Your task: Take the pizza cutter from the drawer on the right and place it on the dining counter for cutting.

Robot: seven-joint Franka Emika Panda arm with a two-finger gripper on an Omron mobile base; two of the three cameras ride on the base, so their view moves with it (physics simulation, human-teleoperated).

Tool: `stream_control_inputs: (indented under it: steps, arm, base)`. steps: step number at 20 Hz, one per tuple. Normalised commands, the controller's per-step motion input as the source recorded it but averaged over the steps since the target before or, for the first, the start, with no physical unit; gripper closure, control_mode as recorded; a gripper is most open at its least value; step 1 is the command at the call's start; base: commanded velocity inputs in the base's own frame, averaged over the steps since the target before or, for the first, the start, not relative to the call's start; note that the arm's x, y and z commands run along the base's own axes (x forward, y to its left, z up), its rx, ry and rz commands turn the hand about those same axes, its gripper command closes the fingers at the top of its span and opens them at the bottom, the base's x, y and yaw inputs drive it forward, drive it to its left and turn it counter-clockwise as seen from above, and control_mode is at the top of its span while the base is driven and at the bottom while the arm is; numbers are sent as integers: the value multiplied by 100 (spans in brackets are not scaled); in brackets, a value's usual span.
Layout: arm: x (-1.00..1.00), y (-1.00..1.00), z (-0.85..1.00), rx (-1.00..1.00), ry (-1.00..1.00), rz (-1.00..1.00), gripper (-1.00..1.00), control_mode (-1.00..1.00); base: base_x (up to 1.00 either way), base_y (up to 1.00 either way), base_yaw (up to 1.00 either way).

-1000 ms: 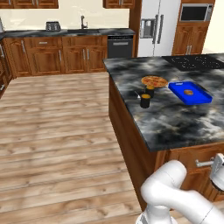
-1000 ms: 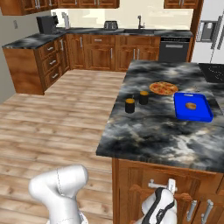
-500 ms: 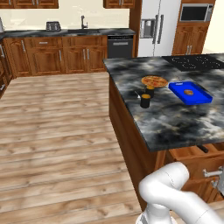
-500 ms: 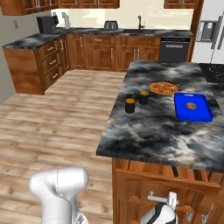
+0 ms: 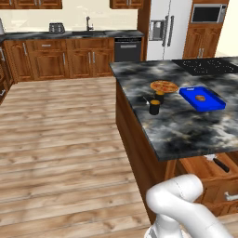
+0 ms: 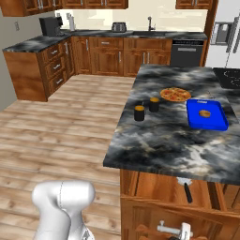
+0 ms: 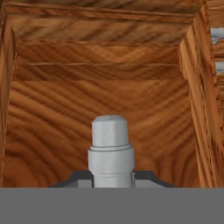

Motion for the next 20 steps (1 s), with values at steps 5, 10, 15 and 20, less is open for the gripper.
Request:
stream_control_inputs:
  steps: [5, 10, 15, 20]
  arm:
    - [-73, -7, -5, 0, 2, 0, 100, -100]
    - [-71, -6, -11, 0, 3, 0, 100, -100]
    - [-63, -5, -11, 0, 3, 0, 100, -100]
    - [-56, -3, -8, 0, 2, 0, 100, -100]
  base:
    - [0, 0, 0]
    - [0, 0, 0]
    - [0, 0, 0]
    - [0, 0, 0]
